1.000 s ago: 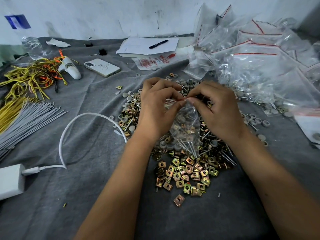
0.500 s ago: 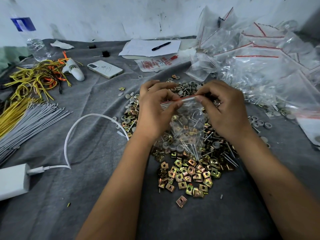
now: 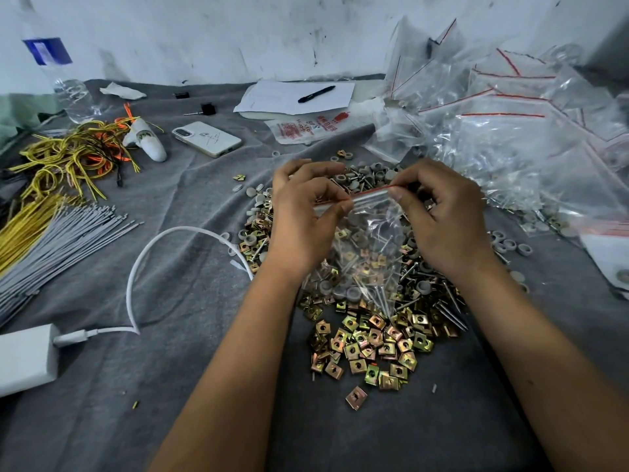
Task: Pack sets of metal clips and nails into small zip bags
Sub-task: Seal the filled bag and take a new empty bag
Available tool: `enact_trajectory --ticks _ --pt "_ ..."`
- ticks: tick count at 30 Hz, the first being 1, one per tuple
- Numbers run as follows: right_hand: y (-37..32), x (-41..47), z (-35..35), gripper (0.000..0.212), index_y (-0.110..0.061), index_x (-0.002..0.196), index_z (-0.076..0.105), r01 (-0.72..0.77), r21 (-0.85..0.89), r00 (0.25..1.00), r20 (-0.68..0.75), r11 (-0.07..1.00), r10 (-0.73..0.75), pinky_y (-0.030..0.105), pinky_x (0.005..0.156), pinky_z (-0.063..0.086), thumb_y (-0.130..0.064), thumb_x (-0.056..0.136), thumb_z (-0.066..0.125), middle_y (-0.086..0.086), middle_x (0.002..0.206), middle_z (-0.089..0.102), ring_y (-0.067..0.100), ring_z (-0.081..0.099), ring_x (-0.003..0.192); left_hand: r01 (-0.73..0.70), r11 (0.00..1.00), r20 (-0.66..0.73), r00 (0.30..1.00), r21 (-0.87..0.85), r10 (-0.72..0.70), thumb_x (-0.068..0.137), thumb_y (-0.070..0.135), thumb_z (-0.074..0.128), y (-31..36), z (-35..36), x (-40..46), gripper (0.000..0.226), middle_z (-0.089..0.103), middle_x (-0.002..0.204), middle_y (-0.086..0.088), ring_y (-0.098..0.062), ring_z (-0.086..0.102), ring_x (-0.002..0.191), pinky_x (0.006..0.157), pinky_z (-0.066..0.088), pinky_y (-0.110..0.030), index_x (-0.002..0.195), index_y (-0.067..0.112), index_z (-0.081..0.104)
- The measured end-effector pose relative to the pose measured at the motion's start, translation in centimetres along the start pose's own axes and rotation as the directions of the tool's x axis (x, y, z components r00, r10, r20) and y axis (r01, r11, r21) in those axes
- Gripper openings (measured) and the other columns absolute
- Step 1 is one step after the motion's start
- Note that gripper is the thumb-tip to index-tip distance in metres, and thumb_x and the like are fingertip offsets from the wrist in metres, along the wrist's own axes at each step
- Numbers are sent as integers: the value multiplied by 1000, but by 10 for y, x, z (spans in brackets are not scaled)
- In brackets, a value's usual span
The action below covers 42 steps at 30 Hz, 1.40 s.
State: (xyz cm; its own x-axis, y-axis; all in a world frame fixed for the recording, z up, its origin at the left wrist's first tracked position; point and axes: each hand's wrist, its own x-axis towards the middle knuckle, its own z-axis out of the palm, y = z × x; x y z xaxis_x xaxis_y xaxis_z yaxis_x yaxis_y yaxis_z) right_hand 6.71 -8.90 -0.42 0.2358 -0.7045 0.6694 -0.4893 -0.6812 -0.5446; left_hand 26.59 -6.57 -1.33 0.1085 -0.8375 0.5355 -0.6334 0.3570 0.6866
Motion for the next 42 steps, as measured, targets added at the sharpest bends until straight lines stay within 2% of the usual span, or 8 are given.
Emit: enact_trajectory --ticks 9,13,17,21,27,32,35,42 --pt "10 0 -2 4 -12 99 71 -85 68 992 -91 994 91 40 68 53 -14 96 69 5 88 68 21 63 78 73 993 -52 996 -93 -78 86 18 82 -4 -4 0 6 68 126 12 -16 42 127 101 24 -12 85 22 77" --pt "11 0 0 4 -13 100 71 -103 77 989 -98 992 111 37 68 53 -15 97 68 6 89 69 20 64 79 79 990 -70 994 -118 -88 85 19 83 -3 -3 0 5 70 120 13 -16 45 126 108 30 -22 84 18 79" --pt "12 1 -2 4 -13 100 70 -148 115 980 -117 982 162 31 66 53 -15 97 68 3 88 69 18 64 77 201 949 -77 971 -243 -226 83 27 85 -7 -4 1 10 73 117 14 -15 61 121 110 44 -48 83 20 79" --pt "12 2 -2 3 -17 98 70 -159 135 978 -117 978 175 23 65 50 -14 97 69 0 86 68 14 63 75 237 905 -70 958 -354 -278 82 19 86 -9 -5 1 10 74 118 8 -10 67 116 109 47 -52 78 15 79" --pt "12 2 -2 1 -16 98 70 -195 166 972 -101 967 214 16 66 45 -15 97 69 -6 85 67 3 58 72 149 960 -113 977 -235 -179 81 21 87 -2 -8 1 27 73 115 18 -15 54 125 111 36 -46 68 35 68" --pt "9 3 -4 5 -17 97 66 -207 271 971 -60 940 231 15 67 45 -13 99 66 -3 86 66 5 57 75 210 876 -2 972 -435 -234 87 14 82 -4 -6 0 6 75 116 5 -20 69 112 103 51 -56 83 14 77" --pt "7 3 -6 11 -22 95 66 -202 302 978 18 932 206 21 61 42 -11 99 65 9 83 63 10 51 70 204 889 60 979 -410 -197 88 17 81 -4 -6 -1 4 74 121 5 -22 69 113 101 52 -60 85 19 80" --pt "8 2 -5 15 -30 91 73 -186 300 982 17 936 190 15 67 51 -15 93 74 -16 80 71 2 66 74 70 950 -44 995 -305 -87 85 13 82 -7 -6 -1 10 75 113 10 -18 61 117 102 47 -59 79 12 74"
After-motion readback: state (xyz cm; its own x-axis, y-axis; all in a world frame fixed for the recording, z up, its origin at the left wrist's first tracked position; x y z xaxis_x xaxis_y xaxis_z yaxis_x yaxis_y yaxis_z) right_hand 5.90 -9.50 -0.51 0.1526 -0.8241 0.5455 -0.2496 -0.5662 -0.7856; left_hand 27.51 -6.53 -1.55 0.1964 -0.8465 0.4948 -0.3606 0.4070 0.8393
